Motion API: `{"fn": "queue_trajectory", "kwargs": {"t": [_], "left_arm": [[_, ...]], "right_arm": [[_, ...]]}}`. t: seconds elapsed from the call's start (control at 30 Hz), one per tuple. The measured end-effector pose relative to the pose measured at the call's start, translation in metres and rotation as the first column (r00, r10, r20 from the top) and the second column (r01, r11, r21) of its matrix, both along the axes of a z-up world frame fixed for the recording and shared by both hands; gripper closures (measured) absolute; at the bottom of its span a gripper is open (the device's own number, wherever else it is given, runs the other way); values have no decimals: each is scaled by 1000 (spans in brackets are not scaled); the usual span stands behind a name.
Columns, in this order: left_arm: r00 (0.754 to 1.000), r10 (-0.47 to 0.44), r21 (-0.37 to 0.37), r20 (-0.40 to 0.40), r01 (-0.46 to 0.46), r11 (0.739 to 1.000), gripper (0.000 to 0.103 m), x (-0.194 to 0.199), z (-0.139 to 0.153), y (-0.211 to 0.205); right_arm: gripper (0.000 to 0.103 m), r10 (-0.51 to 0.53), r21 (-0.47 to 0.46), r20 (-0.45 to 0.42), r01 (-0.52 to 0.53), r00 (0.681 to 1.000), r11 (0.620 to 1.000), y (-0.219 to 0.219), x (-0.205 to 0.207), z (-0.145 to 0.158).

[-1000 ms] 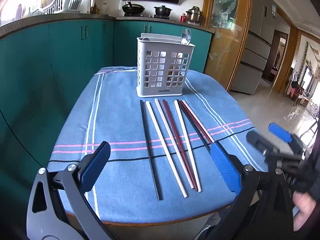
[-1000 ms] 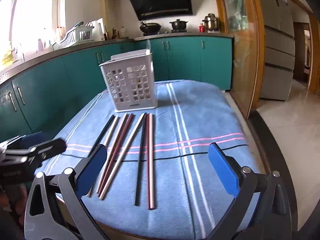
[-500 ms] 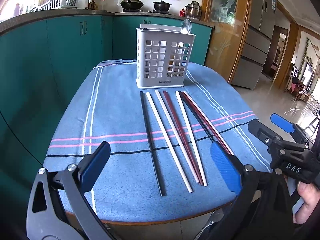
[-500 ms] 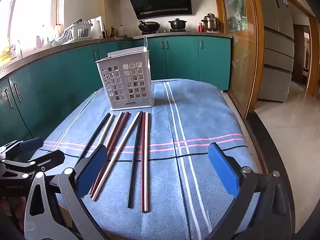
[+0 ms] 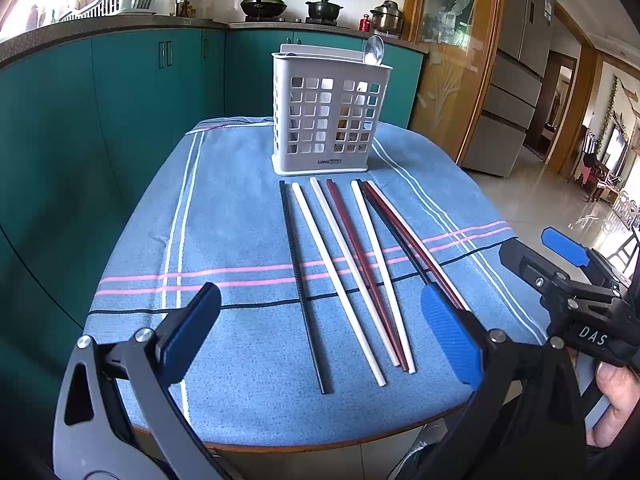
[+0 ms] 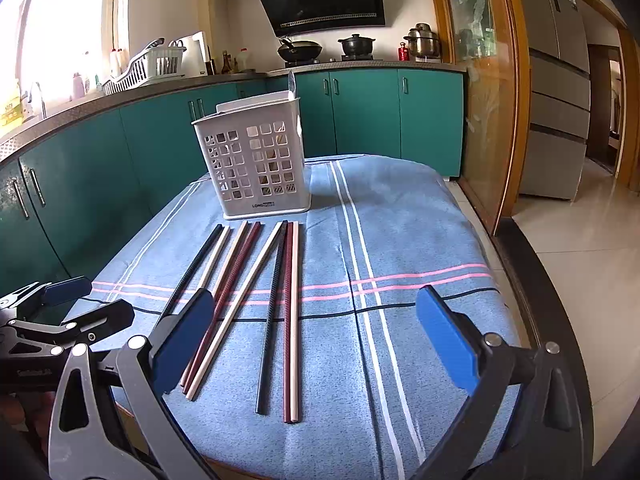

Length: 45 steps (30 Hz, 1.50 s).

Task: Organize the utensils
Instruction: 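Lower the left tool onto the chopsticks and grasp a white chopstick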

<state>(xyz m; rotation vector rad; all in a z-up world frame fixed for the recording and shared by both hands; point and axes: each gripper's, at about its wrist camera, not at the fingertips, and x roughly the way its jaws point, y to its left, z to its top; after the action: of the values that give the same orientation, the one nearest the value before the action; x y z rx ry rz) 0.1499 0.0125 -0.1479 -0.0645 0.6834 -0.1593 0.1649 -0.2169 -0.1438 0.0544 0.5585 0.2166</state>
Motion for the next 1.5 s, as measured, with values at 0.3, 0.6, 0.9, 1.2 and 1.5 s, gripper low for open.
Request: {"fn": "queue_trajectory", "kwargs": {"t": [0.3,0.6,0.9,1.2,1.5], "left_arm": [[1000,-31,-30,-3,31,999,14,33,24,-4],[991,27,-28,-129,-31,999,46,134,28,-27],[965,108,-10,-240,-114,993,61,197,-6,-36],[932,171,-48,-319,-196,980,68,224,-26,-21],[928,184,17,-322,-189,982,69,239,-32,-30]], "right_arm": [[5,15,-1,-5,-15,1000,1000,-4,16,19],[5,15,32,34,-16,999,999,-16,112,72],[5,18,189,-80,-2,997,982,-48,134,31],[5,41,185,-112,-19,993,982,-47,135,31],[5,47,188,-116,-24,992,982,-48,135,32]]}}
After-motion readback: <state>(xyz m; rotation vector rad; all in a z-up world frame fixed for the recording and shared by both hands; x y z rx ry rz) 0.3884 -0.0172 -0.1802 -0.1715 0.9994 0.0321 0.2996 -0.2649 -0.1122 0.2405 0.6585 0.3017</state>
